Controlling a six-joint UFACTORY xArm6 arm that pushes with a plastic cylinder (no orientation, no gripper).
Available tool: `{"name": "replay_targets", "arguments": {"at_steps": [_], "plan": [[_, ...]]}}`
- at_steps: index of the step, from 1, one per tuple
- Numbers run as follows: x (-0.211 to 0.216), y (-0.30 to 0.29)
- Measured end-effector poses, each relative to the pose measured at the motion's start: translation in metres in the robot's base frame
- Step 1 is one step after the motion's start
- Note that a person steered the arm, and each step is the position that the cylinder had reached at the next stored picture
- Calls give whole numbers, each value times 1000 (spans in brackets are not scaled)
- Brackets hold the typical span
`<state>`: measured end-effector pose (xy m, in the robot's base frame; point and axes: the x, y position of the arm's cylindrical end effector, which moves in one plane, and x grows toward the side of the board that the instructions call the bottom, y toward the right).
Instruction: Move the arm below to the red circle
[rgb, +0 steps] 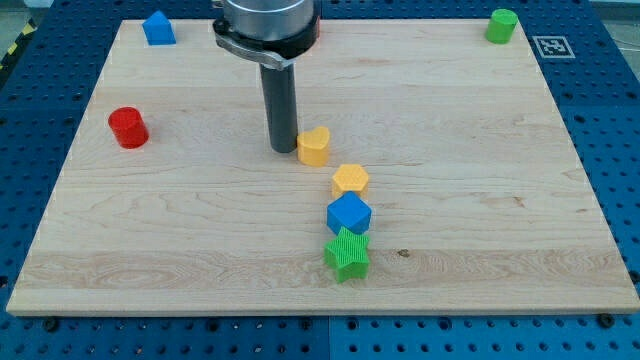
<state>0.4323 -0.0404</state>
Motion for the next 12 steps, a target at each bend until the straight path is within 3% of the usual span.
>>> {"name": "replay_targets", "arguments": {"at_steps": [1, 6, 9, 11, 12], "plan": [[0, 27], [-6, 49], [-7, -78], [48, -116], [49, -159]]}}
